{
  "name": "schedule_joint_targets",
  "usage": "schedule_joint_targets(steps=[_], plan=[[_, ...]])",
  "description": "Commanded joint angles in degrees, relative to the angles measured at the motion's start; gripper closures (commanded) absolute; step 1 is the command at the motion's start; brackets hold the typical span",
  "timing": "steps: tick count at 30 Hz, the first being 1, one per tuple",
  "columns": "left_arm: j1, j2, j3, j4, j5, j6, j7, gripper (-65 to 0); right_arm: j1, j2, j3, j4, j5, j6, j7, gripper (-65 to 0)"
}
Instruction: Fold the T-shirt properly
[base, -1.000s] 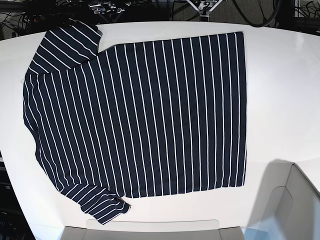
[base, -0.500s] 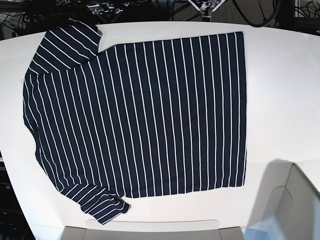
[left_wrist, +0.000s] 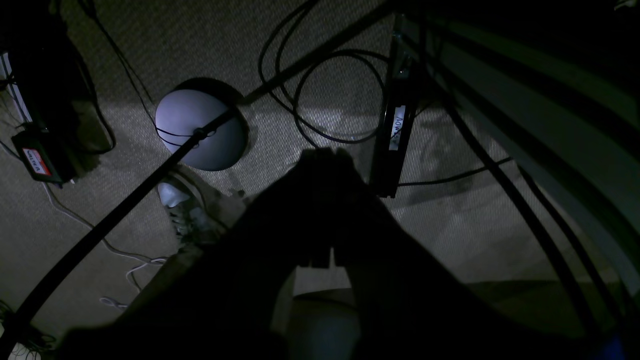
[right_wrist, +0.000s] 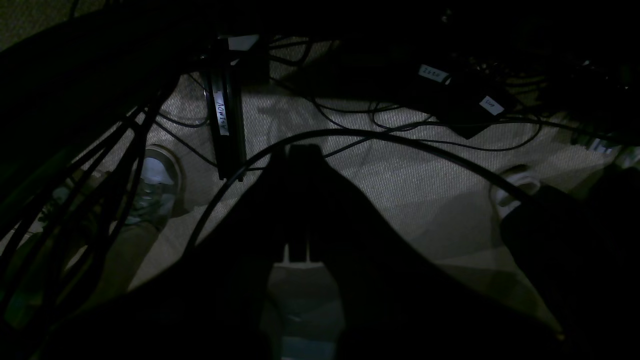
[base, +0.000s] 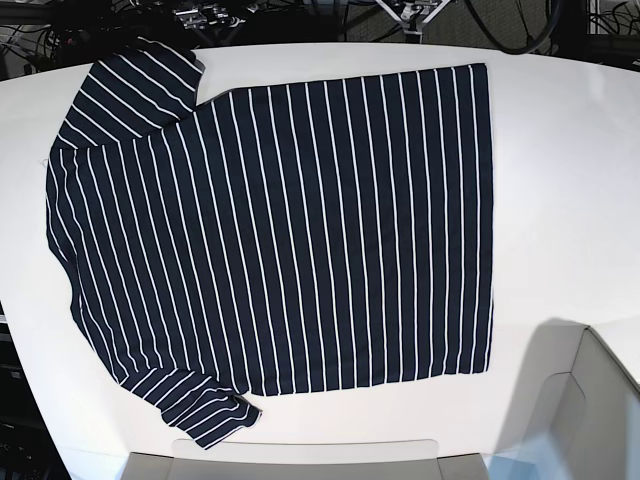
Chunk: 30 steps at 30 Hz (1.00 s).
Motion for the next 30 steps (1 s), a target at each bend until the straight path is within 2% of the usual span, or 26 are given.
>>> schedule_joint_targets(steps=[1,26,30], plan=[[0.3,-0.1,0.2,0.0,-0.1,0.3,-0.2,-0.3,0.1,0.0,0.2,0.1,-0.1,0.2,0.3,-0.2],[2.6,-1.2,0.1,0.4,-0.2,0.3,-0.5,-0.3,-1.2,2.6,0.3,0.2,0.1,0.2,0.6,-0.1],[4.1,-1.7,0.1,0.0,-0.2,0.3,-4.3,-0.3,-2.1,3.3,0.3,0.4,0.2,0.2,0.7,-0.1]])
